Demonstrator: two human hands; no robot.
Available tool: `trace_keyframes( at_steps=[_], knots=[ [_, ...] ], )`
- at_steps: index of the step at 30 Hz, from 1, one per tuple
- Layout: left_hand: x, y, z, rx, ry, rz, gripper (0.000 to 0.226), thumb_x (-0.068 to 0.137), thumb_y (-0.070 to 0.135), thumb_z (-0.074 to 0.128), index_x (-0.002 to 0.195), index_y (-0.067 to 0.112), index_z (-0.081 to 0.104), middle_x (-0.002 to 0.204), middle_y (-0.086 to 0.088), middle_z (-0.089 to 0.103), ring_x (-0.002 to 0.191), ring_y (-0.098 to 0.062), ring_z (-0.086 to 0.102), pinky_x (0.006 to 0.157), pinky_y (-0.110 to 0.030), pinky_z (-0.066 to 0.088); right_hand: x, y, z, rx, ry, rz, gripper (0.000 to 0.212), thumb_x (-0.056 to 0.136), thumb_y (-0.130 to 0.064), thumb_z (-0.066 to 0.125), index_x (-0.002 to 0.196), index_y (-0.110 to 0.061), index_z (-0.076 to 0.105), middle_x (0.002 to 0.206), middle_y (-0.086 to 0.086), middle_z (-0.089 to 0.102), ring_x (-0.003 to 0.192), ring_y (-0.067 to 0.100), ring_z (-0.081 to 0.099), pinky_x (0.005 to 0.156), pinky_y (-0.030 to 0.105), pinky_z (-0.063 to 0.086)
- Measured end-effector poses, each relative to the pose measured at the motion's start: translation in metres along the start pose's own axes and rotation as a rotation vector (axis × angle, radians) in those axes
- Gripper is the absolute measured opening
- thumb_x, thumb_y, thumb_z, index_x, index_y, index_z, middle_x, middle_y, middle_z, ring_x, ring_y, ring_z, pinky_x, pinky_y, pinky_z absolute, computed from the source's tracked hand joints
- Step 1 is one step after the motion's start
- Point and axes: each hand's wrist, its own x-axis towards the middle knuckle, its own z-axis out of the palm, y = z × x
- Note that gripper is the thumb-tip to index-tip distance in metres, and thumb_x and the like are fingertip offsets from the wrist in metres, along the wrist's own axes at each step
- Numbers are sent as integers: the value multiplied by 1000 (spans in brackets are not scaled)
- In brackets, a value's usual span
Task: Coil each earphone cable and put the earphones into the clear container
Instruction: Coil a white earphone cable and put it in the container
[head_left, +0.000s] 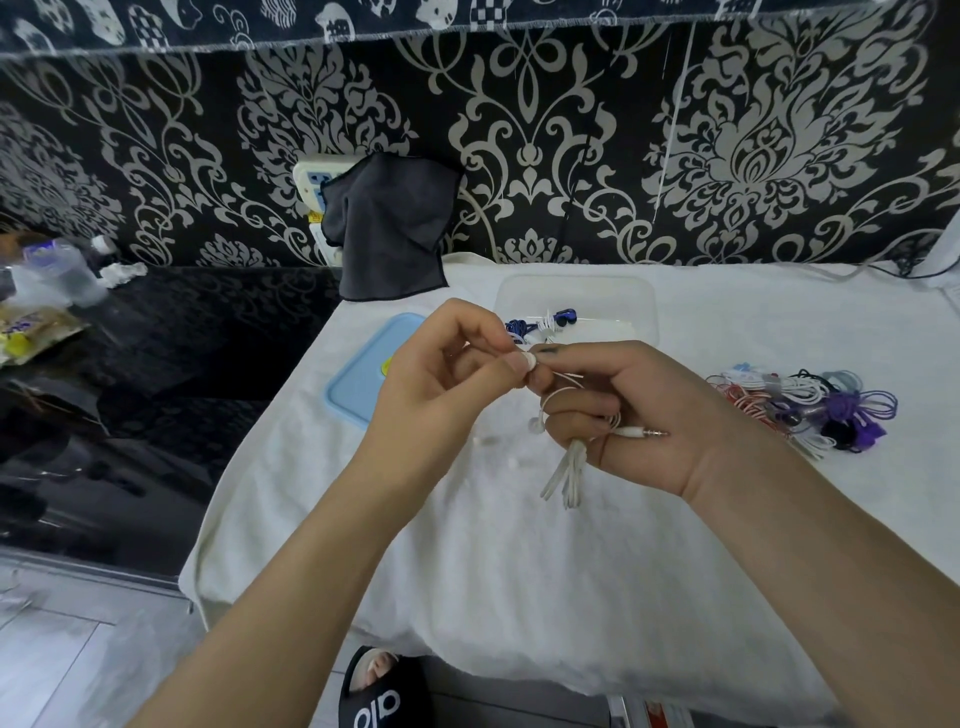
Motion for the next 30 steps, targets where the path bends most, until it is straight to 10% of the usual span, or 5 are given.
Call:
trace_keyframes(
  at_steps=[8, 30],
  knots=[
    [5, -1, -5, -235, -73, -159, 8, 86, 5, 64, 91, 9, 59, 78, -6, 68, 78, -20, 68, 91, -33, 55, -2, 0, 1, 68, 8, 25, 34, 83, -4, 65, 114, -7, 52, 72, 6, 60, 36, 5, 26, 40, 15, 21],
    [0, 4, -2, 39, 21, 34, 14, 94, 8, 51, 94, 8, 65, 81, -2, 71, 81, -21, 67, 84, -34, 55, -4, 0, 4, 43, -11, 41, 20, 87, -6, 64, 107, -4, 61, 75, 3, 62, 39, 6, 21, 42, 15, 20]
  ],
)
